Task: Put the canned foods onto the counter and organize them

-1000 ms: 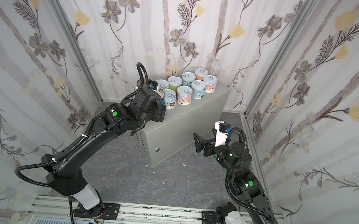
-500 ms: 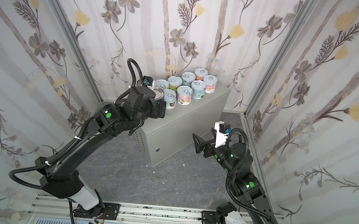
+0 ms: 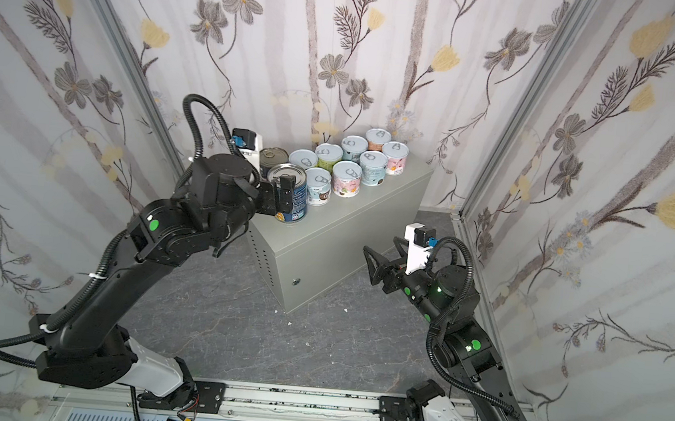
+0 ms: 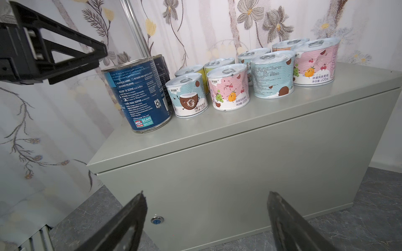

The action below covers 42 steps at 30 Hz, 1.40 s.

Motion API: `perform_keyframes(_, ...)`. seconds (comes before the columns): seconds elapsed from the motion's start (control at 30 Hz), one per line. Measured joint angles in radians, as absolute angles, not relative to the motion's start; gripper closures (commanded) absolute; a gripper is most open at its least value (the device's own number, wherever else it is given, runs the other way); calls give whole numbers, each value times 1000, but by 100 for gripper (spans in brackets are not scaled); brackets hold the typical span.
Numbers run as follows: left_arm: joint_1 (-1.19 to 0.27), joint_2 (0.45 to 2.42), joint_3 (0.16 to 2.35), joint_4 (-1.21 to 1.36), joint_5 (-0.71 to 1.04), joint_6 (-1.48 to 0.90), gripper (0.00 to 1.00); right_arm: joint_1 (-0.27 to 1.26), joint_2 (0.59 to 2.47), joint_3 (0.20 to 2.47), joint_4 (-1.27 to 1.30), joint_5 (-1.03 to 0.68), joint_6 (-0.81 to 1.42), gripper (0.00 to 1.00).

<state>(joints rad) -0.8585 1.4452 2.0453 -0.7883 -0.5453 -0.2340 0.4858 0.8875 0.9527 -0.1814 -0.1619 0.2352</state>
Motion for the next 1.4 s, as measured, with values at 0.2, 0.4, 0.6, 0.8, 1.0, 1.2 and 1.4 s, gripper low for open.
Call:
perform_keyframes(0.2,-859,1320,2006,-724,-545,-232,0,543,931,999,-189,-167,260,32)
perform_keyframes(0.4,-858,1196,1866,-686,-581,-231,0,674,1028,1074,-183,-123,262,45)
perform_keyframes(0.6,-823,1070,1667,-675,-642,-252,0,746,1116,1124,-176,-80,262,36)
perform_keyframes(0.8,-649,966,1492,-671,-615,-289,0,746,1097,1119,-167,-19,260,27)
perform_keyframes(1.0,-474,932,1395,-662,-526,-310,0,658,979,1061,-146,15,253,8)
perform_keyframes(1.2,-334,912,1228,-598,-447,-321,0,512,828,891,-99,96,258,0)
perform_keyframes(1.4,-186,933,1008,-463,-390,-340,0,450,741,651,54,250,260,0)
